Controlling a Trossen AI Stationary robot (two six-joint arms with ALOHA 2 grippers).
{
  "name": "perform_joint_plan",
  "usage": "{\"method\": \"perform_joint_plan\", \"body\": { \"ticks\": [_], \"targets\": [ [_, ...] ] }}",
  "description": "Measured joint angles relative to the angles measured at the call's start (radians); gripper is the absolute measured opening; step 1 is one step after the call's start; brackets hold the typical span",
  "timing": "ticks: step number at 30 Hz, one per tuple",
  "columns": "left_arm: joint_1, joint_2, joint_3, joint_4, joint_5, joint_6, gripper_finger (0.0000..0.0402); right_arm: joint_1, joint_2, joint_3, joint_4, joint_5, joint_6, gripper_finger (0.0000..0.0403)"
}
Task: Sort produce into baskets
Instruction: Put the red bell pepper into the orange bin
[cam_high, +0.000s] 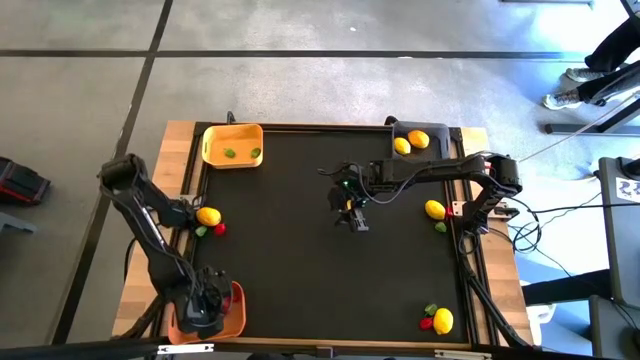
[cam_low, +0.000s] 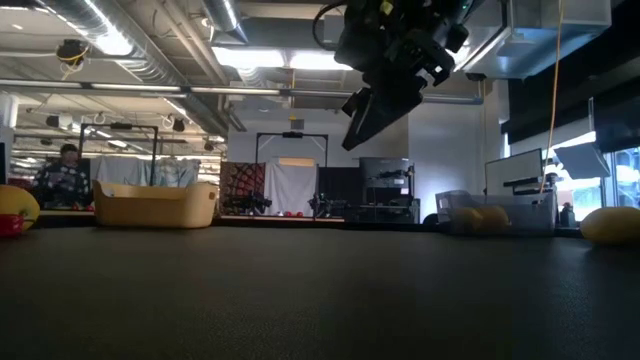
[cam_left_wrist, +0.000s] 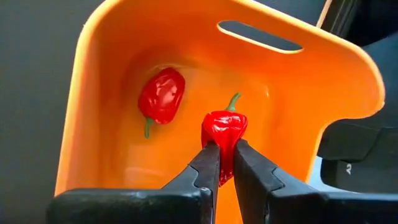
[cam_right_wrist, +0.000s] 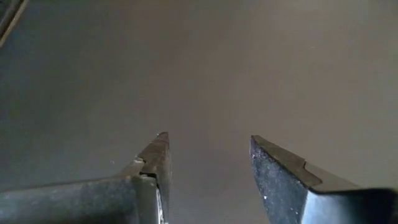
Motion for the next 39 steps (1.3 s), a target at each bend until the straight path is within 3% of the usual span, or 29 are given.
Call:
{"method": "perform_joint_plan", "body": {
  "ticks": [14, 21, 28, 31, 39],
  "targets": [
    [0.018, 0.022, 0.000, -0.007, 0.021, 0.023, 0.0137, 0.000, 0.000, 0.000, -0.009, 0.021, 0.001, 0.0168],
    [0.091, -0.001, 0.000, -0.007, 0.173, 0.019, 0.0148, 0.000, 0.000, 0.000, -0.009, 0.021, 0.002, 0.0168],
    [0.151, -0.138, 0.000, -0.010, 0.179, 0.022, 0.0148, 0.000, 0.000, 0.000, -0.013, 0.020, 0.004, 0.0168],
    [0.174, -0.220, 0.000, -0.059, 0.122, 0.023, 0.0148, 0.000, 0.000, 0.000, -0.014, 0.020, 0.004, 0.0168],
    [0.263, -0.374, 0.000, -0.272, -0.163, 0.053, 0.0148, 0.000, 0.000, 0.000, -0.015, 0.020, 0.004, 0.0168]
  ]
}}
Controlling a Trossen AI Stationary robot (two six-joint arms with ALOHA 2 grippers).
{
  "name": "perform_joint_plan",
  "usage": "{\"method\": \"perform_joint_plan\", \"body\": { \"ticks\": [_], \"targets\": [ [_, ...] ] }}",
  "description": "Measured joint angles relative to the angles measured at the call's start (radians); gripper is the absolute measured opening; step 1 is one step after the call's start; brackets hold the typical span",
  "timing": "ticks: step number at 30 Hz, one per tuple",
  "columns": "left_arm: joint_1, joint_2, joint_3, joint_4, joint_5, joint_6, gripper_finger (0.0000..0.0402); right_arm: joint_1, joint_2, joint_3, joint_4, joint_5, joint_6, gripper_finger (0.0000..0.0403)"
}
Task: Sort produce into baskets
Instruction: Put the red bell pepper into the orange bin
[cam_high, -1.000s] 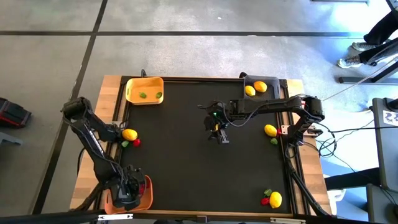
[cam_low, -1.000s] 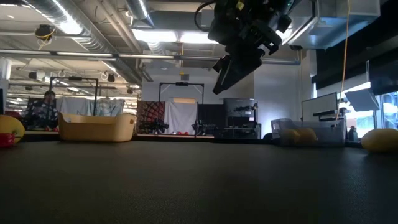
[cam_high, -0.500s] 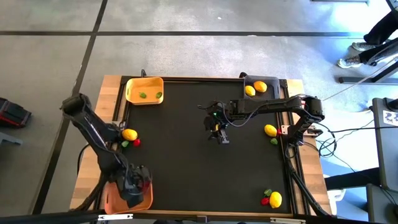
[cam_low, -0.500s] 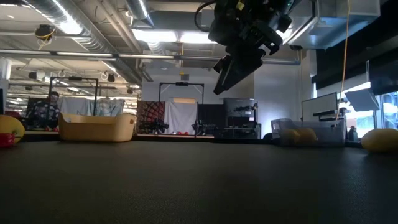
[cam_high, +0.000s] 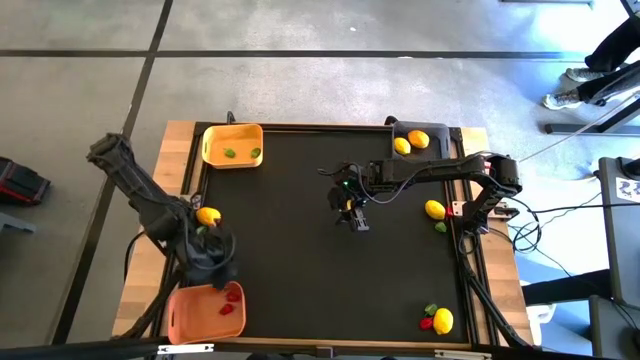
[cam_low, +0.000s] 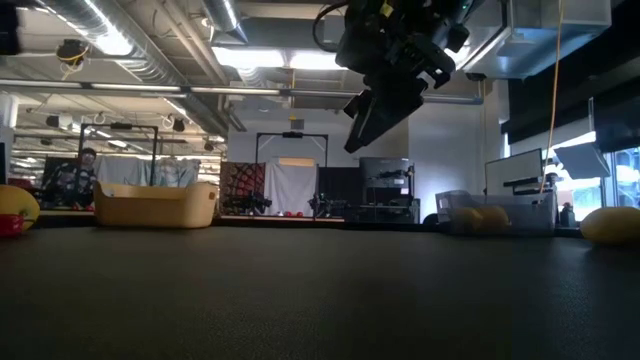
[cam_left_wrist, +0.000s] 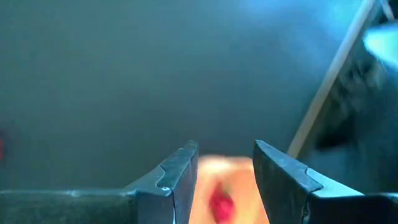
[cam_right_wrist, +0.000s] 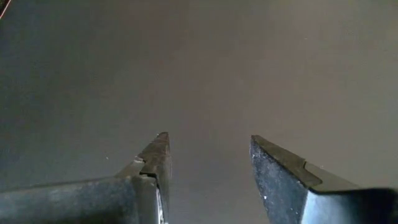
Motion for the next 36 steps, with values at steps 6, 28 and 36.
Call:
{"method": "perform_joint_plan", "body": {
  "ticks": [6, 28, 36],
  "targets": [
    [0.067, -0.012, 0.000, -0.047, -0.134, 0.097, 0.0148, 0.000, 0.000, 0.000, 0.001, 0.000, 0.000, 0.0168],
    [0.323, 0.007, -0.001, -0.354, -0.065, 0.139, 0.0262, 0.000, 0.000, 0.000, 0.030, 0.052, 0.020, 0.0168],
    [0.326, 0.094, -0.001, -0.393, -0.077, 0.103, 0.0260, 0.000, 0.000, 0.000, 0.030, 0.052, 0.027, 0.0168]
  ]
}}
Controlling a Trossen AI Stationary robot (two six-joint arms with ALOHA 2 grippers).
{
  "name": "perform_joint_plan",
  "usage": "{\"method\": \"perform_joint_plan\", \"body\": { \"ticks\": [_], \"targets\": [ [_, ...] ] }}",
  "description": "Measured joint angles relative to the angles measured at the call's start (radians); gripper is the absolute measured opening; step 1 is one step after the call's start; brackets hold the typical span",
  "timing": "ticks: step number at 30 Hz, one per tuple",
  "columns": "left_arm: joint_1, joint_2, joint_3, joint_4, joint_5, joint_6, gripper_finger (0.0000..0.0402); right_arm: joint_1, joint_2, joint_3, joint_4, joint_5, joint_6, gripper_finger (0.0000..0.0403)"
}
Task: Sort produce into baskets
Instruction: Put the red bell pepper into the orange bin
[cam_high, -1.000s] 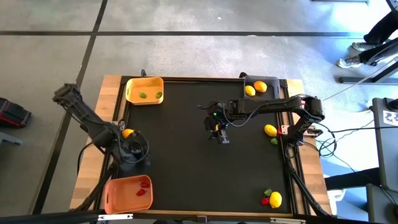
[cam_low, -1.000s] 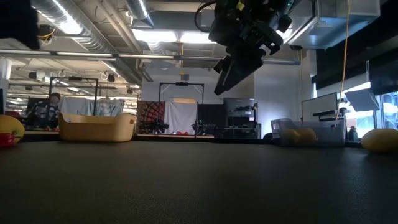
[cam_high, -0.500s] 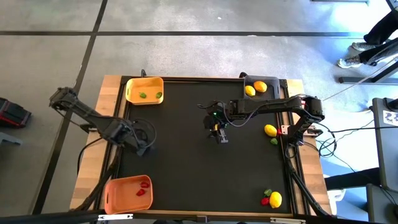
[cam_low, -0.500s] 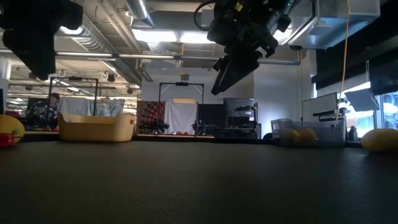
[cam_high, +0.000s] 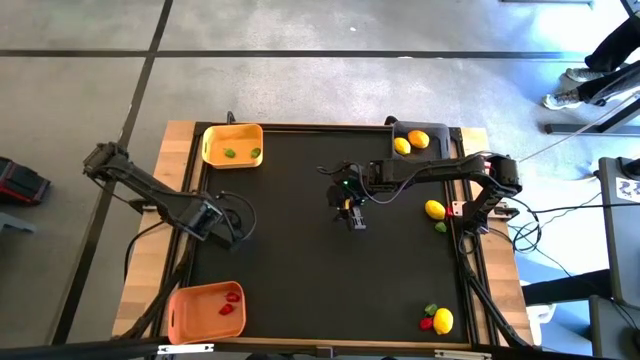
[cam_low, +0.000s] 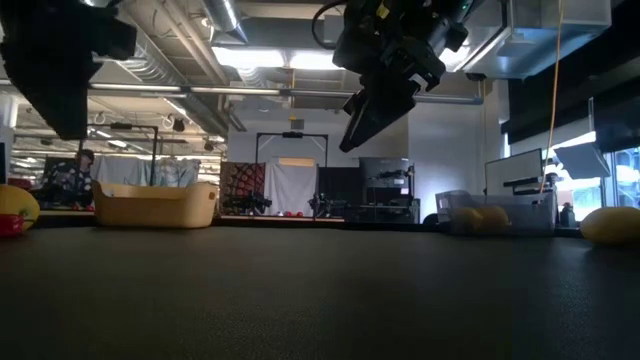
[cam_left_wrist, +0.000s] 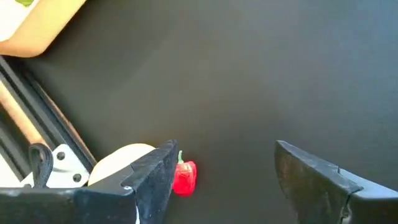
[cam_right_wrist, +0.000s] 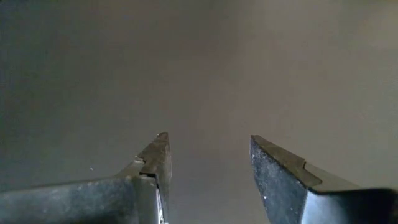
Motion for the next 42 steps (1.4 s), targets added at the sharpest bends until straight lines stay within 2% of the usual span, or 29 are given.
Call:
{"method": "perform_joint_plan", "body": {
  "ticks": [11, 22, 28, 32, 42],
  "targets": [
    [0.000, 0.180, 0.000, -0.066, 0.142, -0.013, 0.0255, 0.000, 0.000, 0.000, 0.001, 0.000, 0.000, 0.0168],
    [0.000, 0.297, 0.000, -0.063, 0.179, -0.034, 0.0255, 0.000, 0.000, 0.000, 0.003, 0.000, 0.008, 0.0168],
    [0.000, 0.330, -0.022, -0.041, 0.183, -0.055, 0.0255, 0.000, 0.000, 0.000, 0.003, 0.000, 0.008, 0.0168],
    [0.001, 0.331, -0.077, 0.025, 0.235, -0.034, 0.0255, 0.000, 0.000, 0.000, 0.003, 0.000, 0.008, 0.0168],
    [0.001, 0.330, -0.130, 0.076, 0.245, -0.034, 0.0255, 0.000, 0.000, 0.000, 0.005, 0.000, 0.007, 0.0168]
  ]
}}
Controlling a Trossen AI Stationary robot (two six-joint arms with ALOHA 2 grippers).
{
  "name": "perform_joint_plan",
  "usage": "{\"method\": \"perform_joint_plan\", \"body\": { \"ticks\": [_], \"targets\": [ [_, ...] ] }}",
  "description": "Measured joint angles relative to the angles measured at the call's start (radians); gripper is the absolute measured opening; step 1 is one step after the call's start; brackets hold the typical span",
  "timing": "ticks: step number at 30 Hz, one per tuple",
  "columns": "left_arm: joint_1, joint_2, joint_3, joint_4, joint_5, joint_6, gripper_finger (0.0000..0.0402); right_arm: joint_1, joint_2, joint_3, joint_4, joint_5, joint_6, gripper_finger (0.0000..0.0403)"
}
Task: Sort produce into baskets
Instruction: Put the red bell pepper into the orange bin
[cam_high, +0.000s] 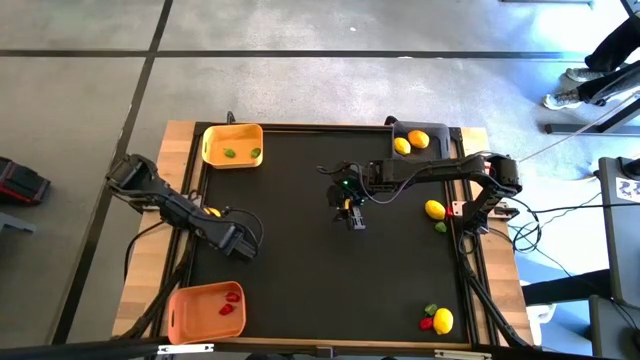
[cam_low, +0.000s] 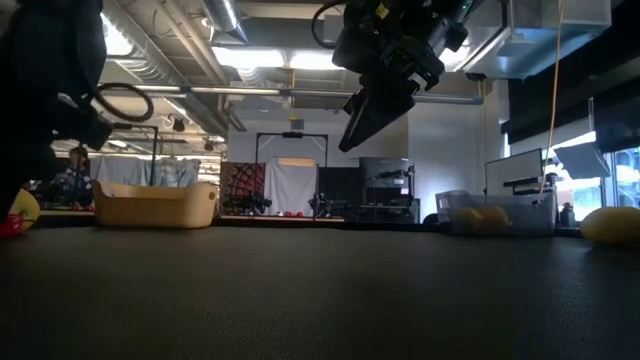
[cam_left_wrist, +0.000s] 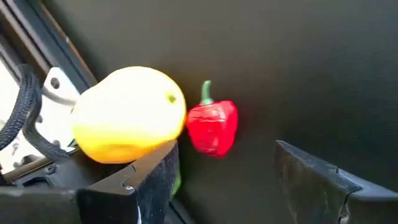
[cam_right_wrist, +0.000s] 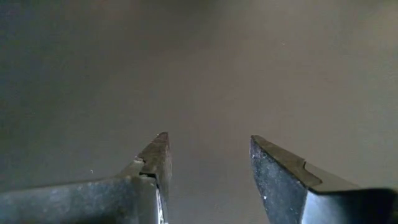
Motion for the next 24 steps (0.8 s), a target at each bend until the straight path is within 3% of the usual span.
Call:
{"method": "perform_joint_plan", "body": {
  "ticks": [12, 24],
  "targets": [
    [0.005, -0.005, -0.077, 0.086, -0.003, 0.014, 0.0255, 0.000, 0.000, 0.000, 0.003, 0.000, 0.000, 0.0168],
    [0.005, -0.003, -0.079, 0.107, -0.026, 0.212, 0.0232, 0.000, 0.000, 0.000, 0.011, 0.000, 0.000, 0.0168]
  ]
}}
